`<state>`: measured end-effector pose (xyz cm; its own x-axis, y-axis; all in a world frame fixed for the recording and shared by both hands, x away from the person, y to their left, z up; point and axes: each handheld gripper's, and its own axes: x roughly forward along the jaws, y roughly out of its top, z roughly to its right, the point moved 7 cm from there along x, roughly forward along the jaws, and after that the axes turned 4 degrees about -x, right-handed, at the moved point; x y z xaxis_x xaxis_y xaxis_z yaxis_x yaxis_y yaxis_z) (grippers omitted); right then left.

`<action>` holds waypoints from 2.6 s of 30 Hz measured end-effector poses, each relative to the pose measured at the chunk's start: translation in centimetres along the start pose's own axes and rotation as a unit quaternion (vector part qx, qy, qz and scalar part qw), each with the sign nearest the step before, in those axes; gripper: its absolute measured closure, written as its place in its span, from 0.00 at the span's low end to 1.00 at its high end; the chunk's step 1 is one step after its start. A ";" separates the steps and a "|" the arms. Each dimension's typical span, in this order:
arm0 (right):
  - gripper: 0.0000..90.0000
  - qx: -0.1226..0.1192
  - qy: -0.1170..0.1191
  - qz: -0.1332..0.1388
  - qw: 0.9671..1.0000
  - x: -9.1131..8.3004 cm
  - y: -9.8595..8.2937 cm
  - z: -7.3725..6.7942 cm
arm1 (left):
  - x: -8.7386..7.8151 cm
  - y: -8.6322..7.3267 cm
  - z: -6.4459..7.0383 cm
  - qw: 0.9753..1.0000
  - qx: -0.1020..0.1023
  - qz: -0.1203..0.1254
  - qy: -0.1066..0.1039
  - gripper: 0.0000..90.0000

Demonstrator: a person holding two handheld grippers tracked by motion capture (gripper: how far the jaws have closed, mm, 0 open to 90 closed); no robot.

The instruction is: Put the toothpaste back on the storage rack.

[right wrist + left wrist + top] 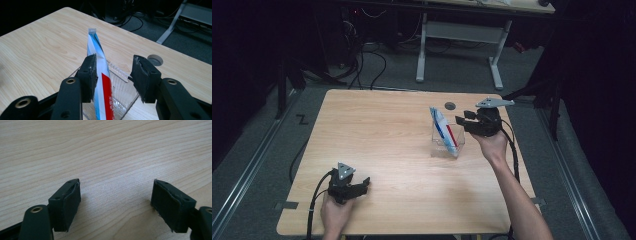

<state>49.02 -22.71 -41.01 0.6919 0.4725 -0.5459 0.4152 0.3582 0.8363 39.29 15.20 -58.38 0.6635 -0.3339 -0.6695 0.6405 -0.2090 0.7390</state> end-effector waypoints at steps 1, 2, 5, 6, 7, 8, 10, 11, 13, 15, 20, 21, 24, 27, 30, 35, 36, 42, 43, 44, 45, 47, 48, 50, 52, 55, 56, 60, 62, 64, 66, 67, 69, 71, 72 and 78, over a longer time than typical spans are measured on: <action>0.62 0.000 0.000 -0.001 1.000 -0.1 0.0 0.0 | 0.0 0.0 0.0 1.000 0.000 0.000 0.000 0.27; 0.63 -0.002 0.000 -0.002 1.000 -0.2 -0.1 0.1 | 0.0 0.0 0.0 1.000 0.001 -0.001 0.000 0.27; 0.63 -0.002 -0.001 -0.007 1.000 -0.3 -0.3 0.2 | 0.0 0.0 0.0 1.000 0.000 0.000 0.000 0.27; 0.64 -0.002 -0.001 -0.006 1.000 -0.4 -0.4 0.2 | 0.0 0.0 0.0 1.000 0.001 0.000 0.000 0.27; 0.64 0.000 -0.001 -0.006 1.000 -0.6 -0.4 0.2 | 0.0 0.0 0.0 1.000 0.001 -0.001 0.000 0.27; 0.64 0.000 -0.001 -0.004 1.000 -0.7 -0.5 0.2 | 0.0 0.0 0.0 1.000 0.000 0.000 0.000 0.27; 0.64 0.003 -0.001 -0.002 1.000 -1.1 -0.6 0.3 | 0.0 0.0 0.0 1.000 0.000 0.000 -0.001 0.27; 0.64 0.003 -0.003 0.002 1.000 -1.3 -0.7 0.3 | 0.0 0.0 0.0 1.000 0.000 0.000 -0.001 0.27; 0.64 0.007 -0.003 0.002 1.000 -1.6 -1.1 0.5 | 0.0 0.0 0.0 1.000 0.000 0.000 0.000 0.27; 0.64 0.009 -0.004 0.002 1.000 -1.8 -1.4 0.6 | 0.0 0.0 0.0 1.000 0.001 0.000 0.000 0.27; 0.65 0.020 -0.004 0.008 1.000 -2.8 -1.9 1.1 | 0.0 0.0 0.0 1.000 0.000 0.000 0.000 0.27; 0.65 0.016 -0.004 0.012 1.000 -3.0 -1.9 1.1 | 0.0 0.0 0.0 1.000 0.000 0.000 -0.001 0.27; 0.66 0.018 -0.007 0.013 1.000 -3.7 -2.5 1.2 | 0.0 0.0 0.0 1.000 0.000 0.000 -0.001 0.26; 0.66 0.024 -0.010 0.016 1.000 -4.0 -2.8 1.4 | 0.0 0.0 0.0 1.000 0.000 0.000 -0.001 0.26; 0.66 0.029 -0.013 0.018 0.999 -4.4 -3.3 1.7 | 0.0 0.0 0.0 1.000 0.000 0.000 -0.002 0.26; 0.66 0.036 -0.015 0.020 0.999 -5.0 -3.8 2.0 | 0.0 0.0 0.0 1.000 0.000 0.000 -0.001 0.26; 0.66 0.037 -0.015 0.023 0.999 -5.2 -3.9 2.0 | 0.0 0.0 0.0 1.000 0.000 0.000 -0.001 0.26; 0.66 0.043 -0.016 0.028 0.999 -5.7 -4.6 2.0 | 0.0 0.0 0.0 1.000 0.000 0.000 -0.001 0.26; 0.66 0.042 -0.016 0.028 0.999 -5.8 -4.7 2.1 | 0.0 0.0 0.0 1.000 0.000 0.000 -0.002 0.26; 0.66 0.044 -0.016 0.028 0.999 -5.8 -4.8 2.0 | 0.0 0.0 0.0 1.000 0.000 0.000 -0.002 0.26; 0.66 0.045 -0.017 0.028 0.998 -5.9 -5.0 2.0 | 0.0 0.0 0.0 1.000 0.000 0.000 -0.002 0.26; 0.66 0.048 -0.018 0.029 0.998 -6.0 -5.2 2.0 | 0.0 0.0 0.0 1.000 0.000 0.000 -0.001 0.26; 0.66 0.047 -0.018 0.029 0.998 -6.0 -5.3 2.1 | 0.0 0.0 0.0 1.000 0.000 0.000 -0.001 0.26; 0.67 0.049 -0.018 0.030 0.998 -6.1 -5.5 2.1 | 0.0 0.0 0.0 1.000 0.000 0.000 -0.001 0.26; 0.67 0.052 -0.018 0.031 0.998 -6.3 -5.9 2.0 | 0.0 0.0 0.0 1.000 0.001 0.000 -0.001 0.26; 0.67 0.053 -0.017 0.034 0.998 -6.4 -6.1 2.0 | 0.0 0.0 0.0 1.000 0.000 0.000 -0.001 0.27; 0.67 0.055 -0.017 0.034 0.998 -6.5 -6.3 2.0 | 0.0 0.0 0.0 1.000 0.000 0.000 -0.001 0.26; 0.67 0.060 -0.017 0.038 0.997 -6.8 -6.9 2.0 | 0.0 0.0 0.0 1.000 0.000 0.000 -0.001 0.27; 0.67 0.065 -0.018 0.040 0.997 -7.0 -7.2 2.1 | 0.0 0.0 0.0 1.000 0.000 0.000 -0.001 0.27; 0.67 0.070 -0.018 0.042 0.996 -7.2 -7.6 2.2 | 0.0 0.0 0.0 1.000 0.000 0.000 -0.001 0.27; 0.67 0.075 -0.019 0.041 0.996 -7.4 -8.0 2.4 | 0.0 0.0 0.0 1.000 0.000 0.000 -0.001 0.27; 0.67 0.077 -0.020 0.038 0.996 -7.5 -8.3 2.4 | 0.0 0.0 0.0 1.000 0.000 0.000 -0.001 0.27; 0.67 0.079 -0.022 0.040 0.996 -7.6 -8.7 2.5 | 0.0 0.0 0.0 1.000 0.000 0.000 -0.001 0.27; 0.67 0.082 -0.023 0.040 0.996 -7.7 -9.1 2.5 | 0.0 0.0 0.0 1.000 0.000 0.000 -0.001 0.27; 0.67 0.080 -0.027 0.037 0.996 -7.8 -9.4 2.5 | 0.0 0.0 0.0 1.000 0.000 0.000 -0.001 0.27; 0.67 0.082 -0.029 0.036 0.996 -7.8 -10.1 2.5 | 0.0 0.0 0.0 1.000 0.001 0.000 -0.001 0.27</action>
<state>40.87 -32.00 -45.06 0.7544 0.4434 -0.4840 0.4503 0.1870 0.8731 39.28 15.19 -58.39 0.6624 -0.3352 -0.6700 0.6406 -0.2103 0.7385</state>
